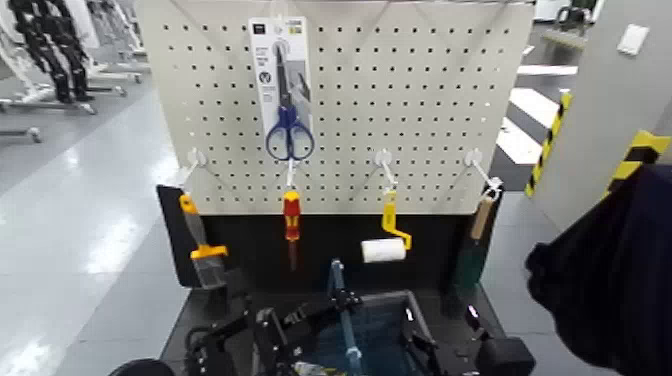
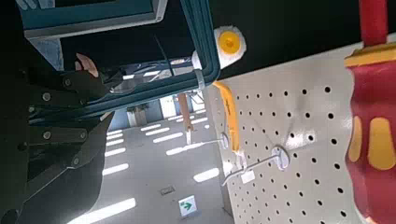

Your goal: Grasp the handle of the crate.

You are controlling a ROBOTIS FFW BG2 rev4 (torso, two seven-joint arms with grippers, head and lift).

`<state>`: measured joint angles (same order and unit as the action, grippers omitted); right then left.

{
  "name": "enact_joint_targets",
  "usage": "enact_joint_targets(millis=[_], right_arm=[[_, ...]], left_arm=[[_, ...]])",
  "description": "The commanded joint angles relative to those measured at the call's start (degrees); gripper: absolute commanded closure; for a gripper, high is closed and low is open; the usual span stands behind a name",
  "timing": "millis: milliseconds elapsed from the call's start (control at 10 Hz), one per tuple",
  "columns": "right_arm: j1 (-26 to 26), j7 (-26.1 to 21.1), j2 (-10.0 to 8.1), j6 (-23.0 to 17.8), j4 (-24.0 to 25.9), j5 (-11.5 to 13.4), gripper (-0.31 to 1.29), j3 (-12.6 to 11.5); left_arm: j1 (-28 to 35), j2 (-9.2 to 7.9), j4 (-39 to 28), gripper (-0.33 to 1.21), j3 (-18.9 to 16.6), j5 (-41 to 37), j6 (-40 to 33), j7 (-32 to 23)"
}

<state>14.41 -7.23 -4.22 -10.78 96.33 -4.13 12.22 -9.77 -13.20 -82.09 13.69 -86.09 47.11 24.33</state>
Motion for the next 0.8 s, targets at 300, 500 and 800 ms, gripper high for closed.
enact_joint_targets(millis=[300,500,800], right_arm=[[-0.17,-0.07,0.0,-0.03,-0.18,0.0,0.15,0.09],[-0.17,-0.07,0.0,-0.56,-0.35,0.09,0.15,0.0],[-0.17,-0.24,0.0,-1.43,-0.53,0.62,0.15,0.0]], left_arm=[[1.68,-0.77,-3.78,1.19,0.02,-2.41,0.7,-1.56],[2.12,-1.48,-5.8,1.19,0.02,-3.47,1.23,-3.15],[2.3,-1.83,-6.86,1.19,0.02,-4.61,1.4,-3.85]])
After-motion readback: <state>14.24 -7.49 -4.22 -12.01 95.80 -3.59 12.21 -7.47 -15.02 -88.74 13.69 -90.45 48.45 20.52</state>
